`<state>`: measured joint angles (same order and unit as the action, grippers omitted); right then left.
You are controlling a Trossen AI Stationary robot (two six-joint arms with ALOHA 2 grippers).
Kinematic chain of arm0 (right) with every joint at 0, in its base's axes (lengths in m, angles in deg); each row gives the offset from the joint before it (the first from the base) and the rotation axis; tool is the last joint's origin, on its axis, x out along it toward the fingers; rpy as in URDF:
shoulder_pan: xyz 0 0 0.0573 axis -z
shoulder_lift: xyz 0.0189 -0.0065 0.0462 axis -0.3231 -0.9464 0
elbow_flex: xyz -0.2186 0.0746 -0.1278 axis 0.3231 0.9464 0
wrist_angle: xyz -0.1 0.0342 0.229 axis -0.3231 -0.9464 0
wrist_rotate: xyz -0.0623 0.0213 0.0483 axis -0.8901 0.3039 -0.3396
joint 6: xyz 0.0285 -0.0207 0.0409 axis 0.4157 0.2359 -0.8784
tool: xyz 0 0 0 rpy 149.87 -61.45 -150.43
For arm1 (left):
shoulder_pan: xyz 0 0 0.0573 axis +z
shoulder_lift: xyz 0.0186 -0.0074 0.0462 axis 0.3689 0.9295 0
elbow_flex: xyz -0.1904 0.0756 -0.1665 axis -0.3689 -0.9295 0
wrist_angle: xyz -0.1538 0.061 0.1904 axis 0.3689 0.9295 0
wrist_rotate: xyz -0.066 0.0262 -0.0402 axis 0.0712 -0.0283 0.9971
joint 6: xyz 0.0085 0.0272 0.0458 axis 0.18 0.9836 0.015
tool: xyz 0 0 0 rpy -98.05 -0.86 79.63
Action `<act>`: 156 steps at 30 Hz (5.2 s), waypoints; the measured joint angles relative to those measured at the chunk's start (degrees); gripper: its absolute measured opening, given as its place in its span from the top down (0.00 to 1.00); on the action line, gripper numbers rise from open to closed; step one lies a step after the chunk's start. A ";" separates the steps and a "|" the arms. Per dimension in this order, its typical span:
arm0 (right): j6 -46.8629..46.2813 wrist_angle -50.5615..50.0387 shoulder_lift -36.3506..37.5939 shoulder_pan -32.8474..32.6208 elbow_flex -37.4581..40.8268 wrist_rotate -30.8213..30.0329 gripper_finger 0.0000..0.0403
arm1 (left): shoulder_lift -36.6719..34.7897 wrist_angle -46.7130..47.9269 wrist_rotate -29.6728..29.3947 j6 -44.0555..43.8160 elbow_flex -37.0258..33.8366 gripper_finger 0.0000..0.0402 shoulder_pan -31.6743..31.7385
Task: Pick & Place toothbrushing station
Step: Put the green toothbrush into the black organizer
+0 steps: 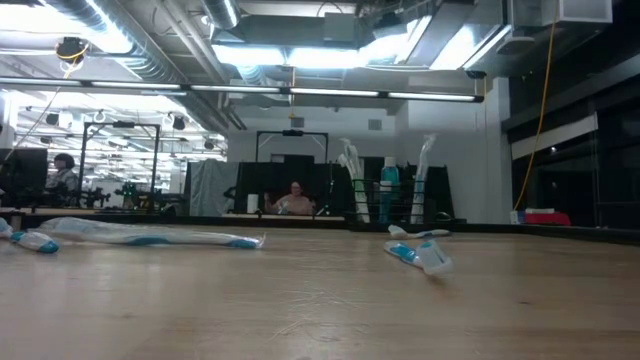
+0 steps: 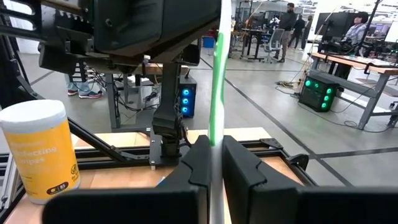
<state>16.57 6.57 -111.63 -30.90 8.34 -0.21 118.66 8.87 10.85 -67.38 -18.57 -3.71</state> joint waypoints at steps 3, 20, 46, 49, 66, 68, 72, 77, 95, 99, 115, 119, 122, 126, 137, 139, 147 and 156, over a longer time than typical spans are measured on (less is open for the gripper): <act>0.01 -0.12 0.00 -0.03 0.00 0.04 0.95 | -0.02 -0.05 0.32 0.00 0.00 0.92 0.00; 0.17 -0.23 -0.09 0.00 0.09 -0.35 0.95 | -0.02 -0.18 -1.59 0.20 0.02 0.97 0.35; -4.09 -3.27 4.16 -2.34 0.09 -8.51 0.47 | -2.42 -9.29 -7.90 18.40 0.07 0.99 2.22; -8.42 -12.46 7.11 -5.45 0.09 -9.64 0.48 | -2.34 -6.25 -2.46 16.61 0.07 0.99 4.24; -44.24 -51.87 17.89 -38.07 0.09 -20.55 0.57 | 3.57 12.00 63.02 -6.93 0.07 0.99 37.72; -45.76 -53.68 17.89 -39.82 0.09 -21.27 0.57 | 6.89 8.23 65.98 -5.78 0.04 0.99 41.30; -46.38 -56.14 17.88 -42.34 0.09 -24.74 0.57 | 14.10 -0.81 63.21 -0.19 0.04 0.99 45.44; -49.14 -60.94 17.97 -44.19 0.09 -30.04 0.57 | 23.91 -11.67 58.92 3.20 0.04 0.99 47.48; -52.76 -65.28 17.97 -44.92 0.09 -33.48 0.57 | 42.19 -16.26 53.65 -0.46 11.08 0.99 50.20; -55.07 -66.73 17.97 -46.11 0.08 -34.35 0.57 | 42.13 -16.06 51.74 -0.24 11.21 0.99 49.91; -60.50 -69.25 17.97 -49.56 0.07 -39.45 0.57 | 38.99 -10.02 46.28 1.63 11.21 0.99 47.14; -61.02 -69.52 17.97 -49.57 0.07 -39.47 0.57 | 39.01 -7.77 45.40 0.89 11.10 0.99 47.22; -61.13 -69.52 17.94 -49.57 0.07 -39.46 0.57 | 39.52 -7.53 45.82 -1.66 10.53 0.99 48.00; -61.13 -69.65 17.94 -50.12 0.07 -39.51 0.57 | 39.74 -7.76 45.92 -4.09 8.32 0.99 49.25; -61.33 -70.24 17.94 -50.69 0.07 -40.82 0.57 | 43.47 -12.07 50.41 -9.97 7.21 0.97 50.50; -61.67 -70.21 17.92 -50.71 0.07 -40.54 0.57 | 43.36 -13.50 50.59 -9.99 7.21 0.95 50.47; -63.27 -70.19 17.92 -52.18 0.07 -40.86 0.57 | 43.04 -13.29 54.92 -14.42 7.63 0.77 50.90; -63.72 -70.13 17.92 -52.35 0.07 -40.80 0.57 | 42.76 -12.27 55.31 -17.68 7.63 0.51 51.62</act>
<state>-47.15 -63.56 -93.71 -83.25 8.40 -41.01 161.42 -3.40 66.15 -85.06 -10.94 47.91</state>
